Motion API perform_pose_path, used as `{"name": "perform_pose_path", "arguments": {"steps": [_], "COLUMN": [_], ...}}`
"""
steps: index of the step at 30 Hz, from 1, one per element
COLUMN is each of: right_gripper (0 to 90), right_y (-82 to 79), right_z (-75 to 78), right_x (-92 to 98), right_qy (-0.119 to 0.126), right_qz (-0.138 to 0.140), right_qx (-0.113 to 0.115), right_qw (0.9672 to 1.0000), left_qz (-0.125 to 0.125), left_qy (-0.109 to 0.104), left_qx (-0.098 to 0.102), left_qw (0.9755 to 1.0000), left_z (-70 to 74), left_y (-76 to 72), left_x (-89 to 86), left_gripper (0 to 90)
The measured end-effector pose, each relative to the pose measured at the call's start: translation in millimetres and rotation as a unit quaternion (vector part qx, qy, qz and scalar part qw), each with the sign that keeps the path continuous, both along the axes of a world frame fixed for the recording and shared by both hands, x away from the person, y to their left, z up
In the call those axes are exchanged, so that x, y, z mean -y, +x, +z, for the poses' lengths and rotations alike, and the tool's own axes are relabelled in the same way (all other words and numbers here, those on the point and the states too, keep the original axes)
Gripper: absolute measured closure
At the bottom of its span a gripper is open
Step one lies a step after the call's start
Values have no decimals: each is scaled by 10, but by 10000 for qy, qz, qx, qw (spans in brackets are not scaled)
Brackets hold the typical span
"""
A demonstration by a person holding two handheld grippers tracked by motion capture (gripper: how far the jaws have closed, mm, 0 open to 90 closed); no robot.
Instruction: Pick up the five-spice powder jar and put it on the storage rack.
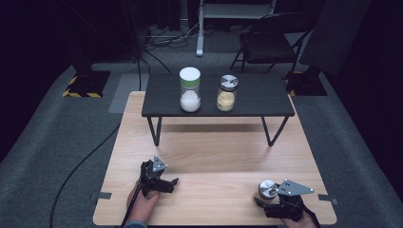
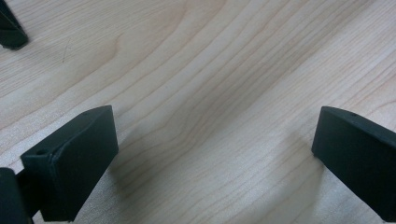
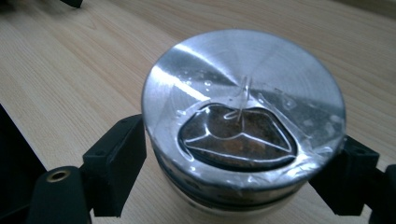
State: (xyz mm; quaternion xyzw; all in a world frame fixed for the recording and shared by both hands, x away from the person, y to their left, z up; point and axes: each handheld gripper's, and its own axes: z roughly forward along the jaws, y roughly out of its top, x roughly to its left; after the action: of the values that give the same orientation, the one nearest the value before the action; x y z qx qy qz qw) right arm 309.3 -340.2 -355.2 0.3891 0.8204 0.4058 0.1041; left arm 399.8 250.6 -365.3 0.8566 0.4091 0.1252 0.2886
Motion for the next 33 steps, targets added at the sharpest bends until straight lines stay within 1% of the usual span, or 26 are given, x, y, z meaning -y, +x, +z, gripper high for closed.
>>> {"name": "perform_pose_path", "arguments": {"steps": [2, 7, 9, 12, 17, 33], "right_gripper": [207, 266, 292, 293, 298, 299], "right_y": [14, -8, -15, 3, -3, -3], "right_z": [-3, 4, 1, -9, -7, -41], "right_x": [1, -32, -28, -8, -16, -8], "right_qy": [-11, -120, -117, -71, -102, -88], "right_qz": [9, -30, -78, -78, -64, -34], "right_qx": [-45, -2, -9, -45, -20, 13], "right_qw": [10000, 9999, 9999, 9999, 9999, 10000], "left_qz": [-3, 0, -1, -1, -2, -2], "left_qy": [-1, 0, -1, -1, 0, 0], "left_qx": [-3, -4, -1, -1, -2, -2], "left_qw": [10000, 10000, 10000, 10000, 10000, 10000], "left_z": [0, 0, 0, 0, 0, 0], "left_y": [1, 1, 1, 0, 1, 1], "left_x": [-1, 0, 0, 0, 0, 0], "left_gripper": [3, 3, 3, 3, 2, 2]}}
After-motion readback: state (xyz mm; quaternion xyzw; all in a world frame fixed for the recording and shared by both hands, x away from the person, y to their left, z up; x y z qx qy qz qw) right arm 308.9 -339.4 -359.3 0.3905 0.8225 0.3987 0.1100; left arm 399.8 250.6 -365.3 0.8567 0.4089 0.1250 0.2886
